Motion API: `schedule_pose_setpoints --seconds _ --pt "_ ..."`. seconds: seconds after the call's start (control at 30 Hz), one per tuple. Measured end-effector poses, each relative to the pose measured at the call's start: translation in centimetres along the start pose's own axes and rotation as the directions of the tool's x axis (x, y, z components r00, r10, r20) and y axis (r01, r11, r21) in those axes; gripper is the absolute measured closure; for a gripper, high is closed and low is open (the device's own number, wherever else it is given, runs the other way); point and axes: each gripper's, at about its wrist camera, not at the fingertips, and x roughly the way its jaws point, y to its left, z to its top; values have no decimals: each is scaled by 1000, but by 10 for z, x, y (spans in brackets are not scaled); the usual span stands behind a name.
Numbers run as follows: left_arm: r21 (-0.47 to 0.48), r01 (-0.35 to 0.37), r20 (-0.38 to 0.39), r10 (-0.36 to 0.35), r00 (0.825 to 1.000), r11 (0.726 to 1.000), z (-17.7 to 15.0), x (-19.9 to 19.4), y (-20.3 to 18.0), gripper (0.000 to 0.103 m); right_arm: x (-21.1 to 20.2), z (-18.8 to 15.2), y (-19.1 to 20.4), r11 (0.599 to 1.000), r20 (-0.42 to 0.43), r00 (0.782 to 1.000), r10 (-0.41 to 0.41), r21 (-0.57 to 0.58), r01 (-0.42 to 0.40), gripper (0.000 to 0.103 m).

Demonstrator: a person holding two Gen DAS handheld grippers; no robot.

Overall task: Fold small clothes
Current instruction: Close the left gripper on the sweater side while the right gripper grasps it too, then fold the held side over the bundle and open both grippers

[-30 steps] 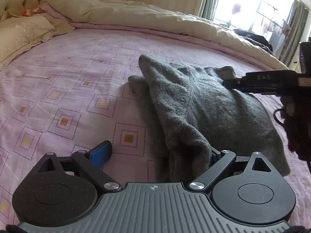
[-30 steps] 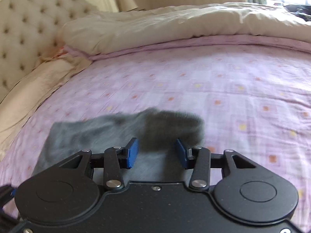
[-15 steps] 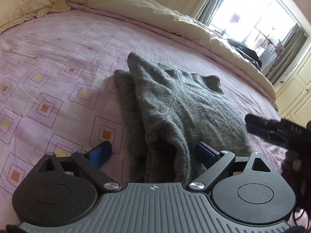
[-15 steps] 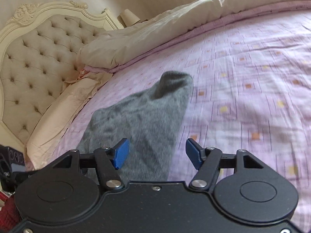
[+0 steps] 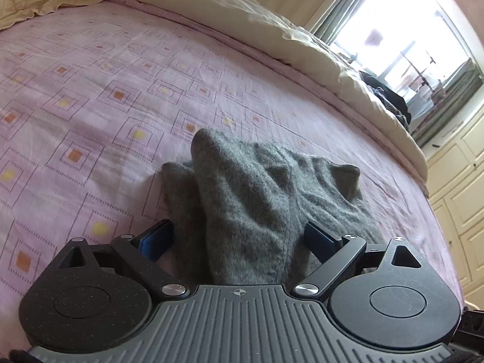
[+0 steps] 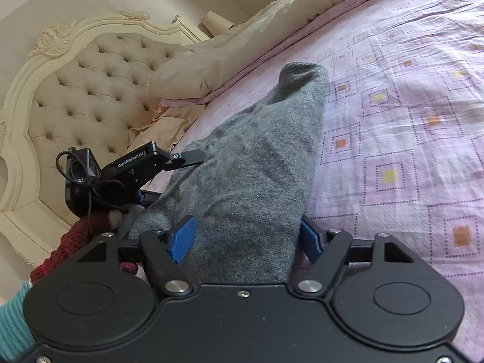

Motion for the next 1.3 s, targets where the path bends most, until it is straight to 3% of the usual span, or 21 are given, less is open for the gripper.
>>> schedule_pose_setpoints --seconds 0.07,0.1,0.13,0.17,0.2,0.23,0.3,0.57,0.8,0.93,1.03,1.07,1.13,1.23,1.3 --pt "-9 18 -2 -18 1000 1000 5 6 0 10 0 -4 2 1000 -3 1000 3 -4 -3 29" --pt "-25 34 0 -34 999 999 7 8 2 10 1 -4 2 1000 -9 1000 2 4 -2 39" --pt "-45 52 1 -52 999 998 11 9 6 17 3 -5 0 1000 -25 1000 -3 20 3 62" --pt "-67 70 -3 -71 997 995 13 11 10 50 3 -7 0 999 -38 999 -4 40 5 67" --pt "-102 93 -33 -97 995 990 15 14 15 70 3 -10 1 999 -38 999 -4 46 6 71" --pt "-157 117 -59 -128 990 981 14 18 22 77 2 -11 3 999 -36 999 -4 47 6 75" --pt "-185 132 -52 -144 988 974 10 15 25 77 -4 -13 9 998 -39 999 -8 64 10 76" --pt "-128 118 -103 -132 986 985 -15 -17 3 78 -67 -50 37 996 -77 997 -16 83 23 77" --pt "-97 157 -184 -172 968 983 -88 -68 -24 78 -146 -124 47 984 -141 989 -34 170 58 77" --pt "-119 188 -203 -209 957 975 -134 -99 -29 78 -168 -163 48 978 -166 984 -69 185 100 73" --pt "-63 167 -189 -176 966 984 -155 -107 -31 75 -172 -178 51 973 -159 968 -196 88 211 65" --pt "-29 145 -170 -148 974 989 -160 -108 -31 69 -173 -182 55 969 -150 960 -235 39 243 63" --pt "26 109 -121 -105 987 994 -164 -111 -27 63 -176 -182 64 960 -127 952 -279 -32 277 63" --pt "24 120 -82 -117 990 993 -168 -117 -23 62 -184 -186 77 934 -103 933 -345 -137 330 59" --pt "44 80 -47 -78 996 996 -169 -127 -24 59 -192 -189 83 923 -78 929 -361 -172 344 59"
